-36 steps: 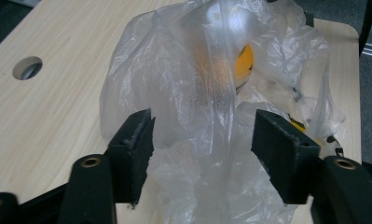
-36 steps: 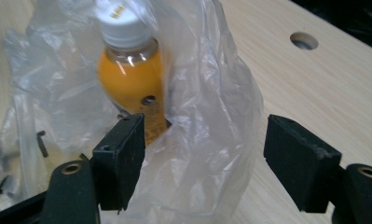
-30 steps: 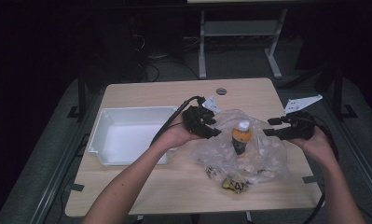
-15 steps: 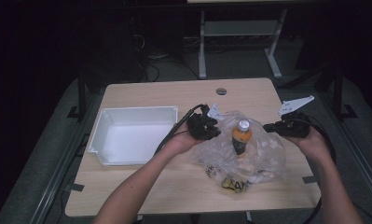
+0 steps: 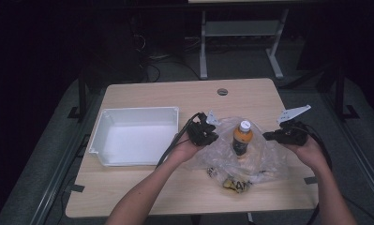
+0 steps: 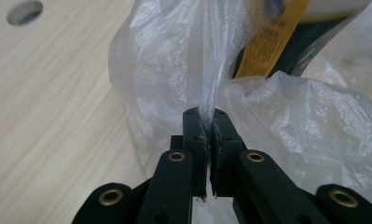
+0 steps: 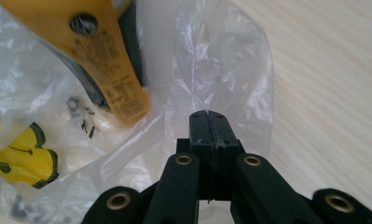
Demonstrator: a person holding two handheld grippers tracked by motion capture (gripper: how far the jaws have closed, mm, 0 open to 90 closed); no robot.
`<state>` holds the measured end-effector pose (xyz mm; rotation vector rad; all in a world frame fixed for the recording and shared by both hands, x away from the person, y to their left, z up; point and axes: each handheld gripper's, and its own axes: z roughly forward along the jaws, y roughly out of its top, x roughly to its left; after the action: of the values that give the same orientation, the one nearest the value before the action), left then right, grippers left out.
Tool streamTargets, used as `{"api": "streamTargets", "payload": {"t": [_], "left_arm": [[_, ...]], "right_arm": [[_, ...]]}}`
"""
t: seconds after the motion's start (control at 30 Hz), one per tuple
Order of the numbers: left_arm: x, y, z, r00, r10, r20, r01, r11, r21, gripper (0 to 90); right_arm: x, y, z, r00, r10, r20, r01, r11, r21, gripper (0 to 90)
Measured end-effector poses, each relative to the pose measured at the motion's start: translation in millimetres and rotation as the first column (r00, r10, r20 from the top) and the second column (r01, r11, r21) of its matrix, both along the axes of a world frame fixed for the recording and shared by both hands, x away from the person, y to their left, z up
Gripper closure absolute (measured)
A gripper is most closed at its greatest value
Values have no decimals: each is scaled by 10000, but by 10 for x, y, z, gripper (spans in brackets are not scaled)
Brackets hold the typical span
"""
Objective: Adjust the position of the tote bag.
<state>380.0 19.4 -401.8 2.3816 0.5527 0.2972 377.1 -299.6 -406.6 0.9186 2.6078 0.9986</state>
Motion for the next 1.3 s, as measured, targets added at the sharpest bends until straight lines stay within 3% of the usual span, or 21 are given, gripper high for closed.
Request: {"api": "streamTargets", "payload": {"t": [0.1, 0.17, 0.23, 0.33, 0.67, 0.7, 1.13, 1.3], "left_arm": [[2, 0, -81, 9999, 90, -96, -90, 10000, -9, 868], [-6, -1, -126, 9998, 39, -177, -38, 10000, 60, 867], [-13, 1, -162, 9998, 44, -176, -45, 10000, -30, 867], [-38, 0, -213, 9996, 97, -274, -99, 9999, -92, 867], [-152, -53, -327, 9990, 294, -341, -286, 9992, 263, 865], [-169, -66, -344, 9988, 348, -338, -337, 9989, 337, 863], [-238, -83, -486, 9994, 220, -276, -196, 9963, 834, 847], [-260, -53, -438, 9991, 369, -222, -357, 9978, 550, 793]], "right_arm": [[-14, 8, -74, 9994, -79, -350, 79, 10000, 2, 897], [-39, 33, -127, 9998, 17, -188, -22, 9997, -229, 897], [-51, 49, -209, 9985, -39, -542, 28, 9998, -213, 896], [-65, 53, -257, 9983, -119, -570, 107, 9997, -218, 896], [-126, 13, -444, 9941, -435, -996, 440, 9990, 37, 896], [-134, -2, -476, 9956, -426, -831, 437, 9990, 116, 896], [-139, -27, -525, 9939, -702, -848, 715, 9974, 122, 893], [-181, -29, -437, 9956, -856, -379, 868, 9958, 297, 813]]}}
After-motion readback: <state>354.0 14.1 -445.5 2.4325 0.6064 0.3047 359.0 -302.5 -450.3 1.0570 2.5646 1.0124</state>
